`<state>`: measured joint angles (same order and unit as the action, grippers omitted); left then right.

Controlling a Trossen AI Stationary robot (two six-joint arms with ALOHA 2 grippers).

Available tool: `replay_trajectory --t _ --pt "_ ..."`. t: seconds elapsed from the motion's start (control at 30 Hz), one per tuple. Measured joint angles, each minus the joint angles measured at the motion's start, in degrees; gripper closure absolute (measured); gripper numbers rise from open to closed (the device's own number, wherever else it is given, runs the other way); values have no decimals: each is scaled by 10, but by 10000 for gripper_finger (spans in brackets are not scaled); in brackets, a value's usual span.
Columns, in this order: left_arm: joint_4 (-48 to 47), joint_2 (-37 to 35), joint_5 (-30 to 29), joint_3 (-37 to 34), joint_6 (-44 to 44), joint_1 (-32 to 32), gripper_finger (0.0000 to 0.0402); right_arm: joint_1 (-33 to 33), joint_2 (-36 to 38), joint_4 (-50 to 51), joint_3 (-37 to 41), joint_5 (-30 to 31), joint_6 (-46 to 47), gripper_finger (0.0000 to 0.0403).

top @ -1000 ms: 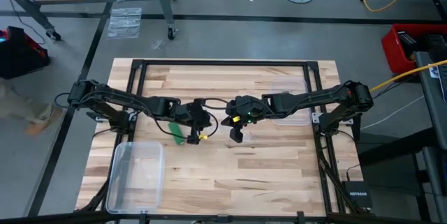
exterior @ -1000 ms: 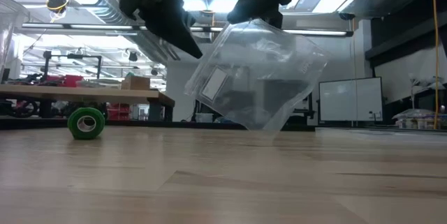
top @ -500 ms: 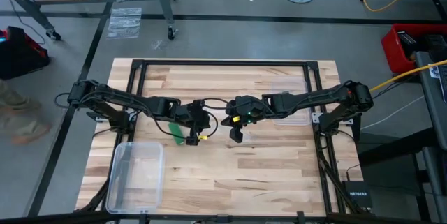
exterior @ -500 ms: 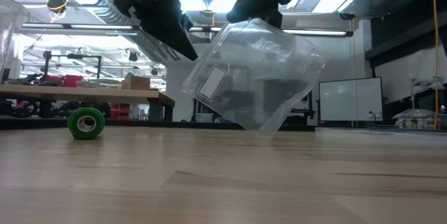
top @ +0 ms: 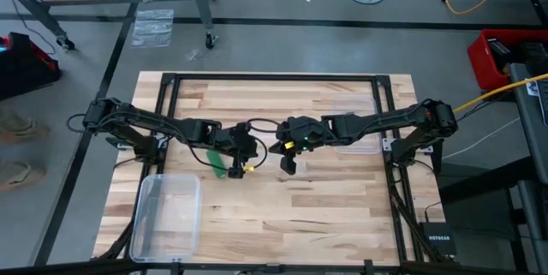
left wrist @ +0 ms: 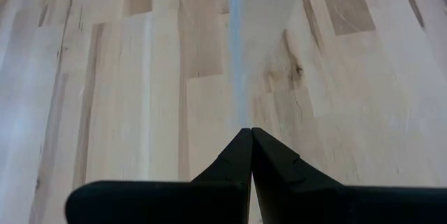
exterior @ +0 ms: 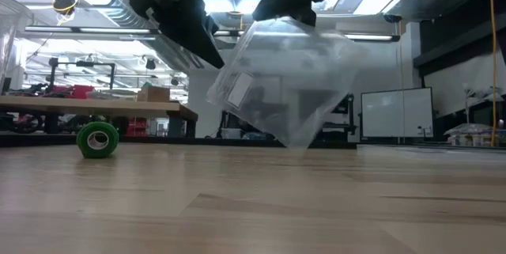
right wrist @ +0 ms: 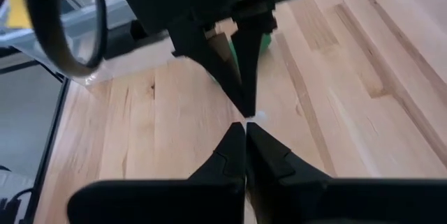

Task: Roll bandage
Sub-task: Open the zip bag

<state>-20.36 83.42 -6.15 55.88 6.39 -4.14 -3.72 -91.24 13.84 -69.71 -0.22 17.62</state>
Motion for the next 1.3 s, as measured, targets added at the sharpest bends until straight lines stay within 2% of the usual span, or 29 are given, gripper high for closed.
replay_trajectory --t 0.4,0.57,0.87,1.07,1.3 --pt "0 0 0 0 0 0 399 0 0 -7 0 -10 -1 401" --pt "2 0 -14 0 5 2 399 0 0 -7 0 -40 -1 401" --pt "56 0 -15 0 46 2 399 0 0 -8 0 -50 -1 401" --pt "61 0 40 0 47 0 399 0 0 -8 0 -40 -1 401" --pt "53 0 46 0 62 -7 398 0 0 -5 0 -39 -1 401"
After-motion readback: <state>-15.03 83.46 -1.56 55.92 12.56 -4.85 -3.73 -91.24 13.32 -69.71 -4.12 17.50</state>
